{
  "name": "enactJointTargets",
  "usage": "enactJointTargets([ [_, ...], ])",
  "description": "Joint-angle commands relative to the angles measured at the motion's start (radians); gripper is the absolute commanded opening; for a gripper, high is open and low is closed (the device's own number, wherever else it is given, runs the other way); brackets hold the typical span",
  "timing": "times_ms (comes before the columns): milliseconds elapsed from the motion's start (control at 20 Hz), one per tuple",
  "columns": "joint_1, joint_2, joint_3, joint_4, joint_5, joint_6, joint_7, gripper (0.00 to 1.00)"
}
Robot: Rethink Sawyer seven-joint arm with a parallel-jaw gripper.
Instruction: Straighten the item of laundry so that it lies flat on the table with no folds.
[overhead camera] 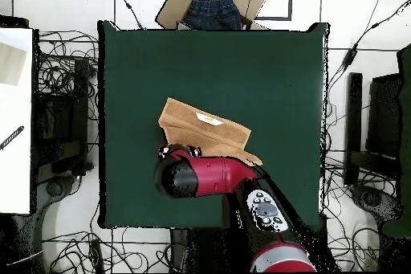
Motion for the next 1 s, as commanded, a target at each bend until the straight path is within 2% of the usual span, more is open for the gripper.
enactJointTargets([
  [50, -0.01, 0.111, 0.011, -0.026, -0.039, -0.072, 0.104, 1.0],
  [300, 0.042, 0.138, -0.048, -0.067, -0.031, -0.096, 0.113, 1.0],
  [700, -0.018, 0.226, 0.01, -0.097, -0.038, -0.12, 0.088, 1.0],
  [1000, -0.023, 0.234, 0.024, -0.084, -0.039, -0.142, 0.098, 1.0],
])
